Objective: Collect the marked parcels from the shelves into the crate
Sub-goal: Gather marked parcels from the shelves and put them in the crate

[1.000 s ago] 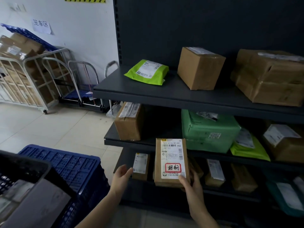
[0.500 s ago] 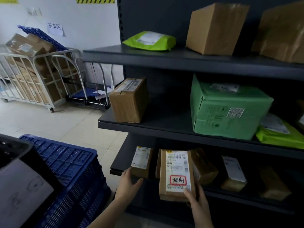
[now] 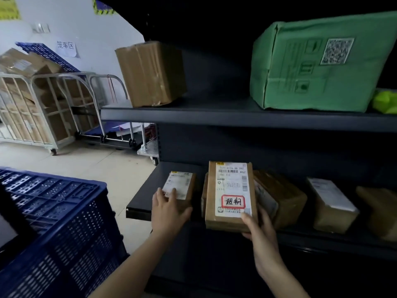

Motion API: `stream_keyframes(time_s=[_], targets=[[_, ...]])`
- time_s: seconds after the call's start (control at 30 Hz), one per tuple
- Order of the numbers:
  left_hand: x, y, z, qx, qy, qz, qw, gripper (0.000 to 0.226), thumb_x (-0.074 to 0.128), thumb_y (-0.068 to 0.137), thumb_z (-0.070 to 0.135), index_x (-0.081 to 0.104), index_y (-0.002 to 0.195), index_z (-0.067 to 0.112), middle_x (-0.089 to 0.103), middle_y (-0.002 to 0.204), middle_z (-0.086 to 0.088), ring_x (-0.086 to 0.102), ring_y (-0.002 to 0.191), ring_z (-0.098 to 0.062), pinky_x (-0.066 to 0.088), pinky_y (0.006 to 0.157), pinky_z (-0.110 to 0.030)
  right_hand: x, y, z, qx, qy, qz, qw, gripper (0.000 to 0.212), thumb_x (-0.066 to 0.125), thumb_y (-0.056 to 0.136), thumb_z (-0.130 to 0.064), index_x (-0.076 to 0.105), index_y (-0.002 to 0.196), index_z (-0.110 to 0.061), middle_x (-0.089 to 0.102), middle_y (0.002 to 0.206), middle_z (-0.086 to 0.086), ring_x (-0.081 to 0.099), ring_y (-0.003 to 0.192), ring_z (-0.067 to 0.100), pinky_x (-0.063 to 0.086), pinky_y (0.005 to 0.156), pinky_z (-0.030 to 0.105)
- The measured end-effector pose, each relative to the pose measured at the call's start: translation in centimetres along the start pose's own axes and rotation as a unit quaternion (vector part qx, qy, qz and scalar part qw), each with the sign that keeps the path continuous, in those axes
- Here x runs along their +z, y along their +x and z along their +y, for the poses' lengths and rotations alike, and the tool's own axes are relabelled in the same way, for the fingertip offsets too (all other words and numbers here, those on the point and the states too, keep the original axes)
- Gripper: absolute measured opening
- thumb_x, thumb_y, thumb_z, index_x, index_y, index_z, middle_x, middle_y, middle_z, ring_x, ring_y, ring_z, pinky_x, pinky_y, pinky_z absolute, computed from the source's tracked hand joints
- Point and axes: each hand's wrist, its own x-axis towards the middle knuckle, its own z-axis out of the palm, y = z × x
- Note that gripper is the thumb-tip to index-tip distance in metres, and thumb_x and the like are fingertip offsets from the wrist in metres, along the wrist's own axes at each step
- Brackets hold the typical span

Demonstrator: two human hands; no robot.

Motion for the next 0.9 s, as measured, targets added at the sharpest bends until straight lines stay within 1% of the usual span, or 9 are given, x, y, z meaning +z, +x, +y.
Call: stream_keyframes(time_s=[0.1, 0.17, 0.3, 0.47, 0.57, 0.63, 0.73, 0.8, 0.9], targets=[[0.9, 0.3, 0.1, -0.01, -0.013, 0.024, 1.0, 0.076, 0.058, 0.078, 0.057, 0.031, 0.14, 0.022, 0.016, 0.15, -0.022, 0.017, 0.138, -0.039, 0.026, 0.111, -0.043, -0.3, 0.2, 0.7, -0.02, 0.009, -0.007, 1.0, 0.046, 0.067, 0.078, -0.036, 0.053, 0.122, -0.037, 0.066, 0.109, -0.013, 0.06, 0.102, 0.006, 0.047, 0.079, 0.023], [1.0, 0.4, 0.4, -0.025, -0.035, 0.034, 0.998, 0.072, 0.062, 0.077, 0.052, 0.035, 0.136, 0.021, 0.021, 0.146, -0.021, 0.023, 0.132, -0.04, 0.032, 0.106, -0.044, -0.7, 0.0, 1.0, -0.022, 0.015, -0.008, 1.0, 0.049, 0.067, 0.076, -0.037, 0.052, 0.122, -0.038, 0.066, 0.109, -0.012, 0.061, 0.1, 0.006, 0.047, 0.076, 0.022], [0.6, 0.2, -0.2, -0.038, -0.067, 0.033, 0.997, 0.07, 0.066, 0.073, 0.045, 0.039, 0.132, 0.018, 0.021, 0.144, -0.021, 0.022, 0.13, -0.039, 0.033, 0.104, -0.044, -2.3, -0.5, 0.8, -0.01, 0.04, -0.003, 0.999, 0.063, 0.069, 0.057, -0.048, 0.051, 0.117, -0.042, 0.068, 0.103, -0.011, 0.062, 0.094, 0.006, 0.045, 0.069, 0.022], [-0.4, 0.8, -1.0, -0.045, -0.08, 0.003, 0.996, 0.065, 0.066, 0.076, 0.038, 0.04, 0.131, 0.017, 0.017, 0.147, -0.023, 0.018, 0.134, -0.04, 0.027, 0.108, -0.045, -3.6, -1.0, 0.2, 0.005, 0.043, -0.008, 0.999, 0.065, 0.07, 0.055, -0.045, 0.048, 0.116, -0.041, 0.067, 0.1, -0.01, 0.06, 0.094, 0.008, 0.043, 0.068, 0.025], [-0.6, 0.7, 0.1, -0.055, -0.026, 0.01, 0.998, 0.074, 0.06, 0.078, 0.048, 0.031, 0.14, 0.02, 0.01, 0.153, -0.023, 0.009, 0.142, -0.038, 0.012, 0.116, -0.046, -4.2, -1.4, 0.0, 0.003, 0.037, -0.004, 0.999, 0.064, 0.07, 0.057, -0.044, 0.048, 0.117, -0.041, 0.067, 0.1, -0.011, 0.06, 0.093, 0.008, 0.043, 0.068, 0.025], [-0.2, 0.2, 1.6, -0.01, -0.02, 0.043, 0.999, 0.077, 0.056, 0.083, 0.05, 0.023, 0.145, 0.019, 0.005, 0.157, -0.019, 0.003, 0.145, -0.034, 0.005, 0.118, -0.044, -4.8, -1.6, -0.1, -0.002, 0.031, 0.004, 0.999, 0.064, 0.069, 0.058, -0.044, 0.047, 0.118, -0.041, 0.067, 0.101, -0.011, 0.06, 0.094, 0.008, 0.042, 0.068, 0.024], [1.0, -1.1, 4.8, 0.059, -0.145, 0.037, 0.987, 0.068, 0.054, 0.09, 0.039, 0.026, 0.146, 0.013, 0.022, 0.155, -0.012, 0.019, 0.144, -0.026, 0.022, 0.115, -0.038, -5.8, -1.9, -0.1, -0.005, 0.023, 0.015, 1.0, 0.065, 0.068, 0.058, -0.044, 0.046, 0.119, -0.04, 0.065, 0.105, -0.01, 0.059, 0.096, 0.008, 0.042, 0.067, 0.024], [1.7, -1.7, 6.5, 0.033, -0.245, -0.002, 0.969, 0.064, 0.053, 0.092, 0.034, 0.027, 0.145, 0.009, 0.034, 0.149, -0.011, 0.032, 0.137, -0.024, 0.031, 0.109, -0.035, -6.1, -1.9, -0.1, -0.002, 0.017, 0.017, 1.0, 0.064, 0.068, 0.058, -0.045, 0.046, 0.118, -0.04, 0.064, 0.104, -0.011, 0.058, 0.095, 0.007, 0.041, 0.067, 0.023], [2.7, -2.0, 7.5, -0.002, -0.312, -0.027, 0.95, 0.062, 0.051, 0.094, 0.033, 0.027, 0.145, 0.01, 0.04, 0.145, -0.011, 0.042, 0.131, -0.025, 0.037, 0.104, -0.036, -6.1, -1.5, 0.1, -0.001, 0.005, 0.019, 1.0, 0.059, 0.069, 0.057, -0.047, 0.045, 0.111, -0.044, 0.062, 0.101, -0.016, 0.056, 0.094, 0.004, 0.041, 0.069, 0.022]])
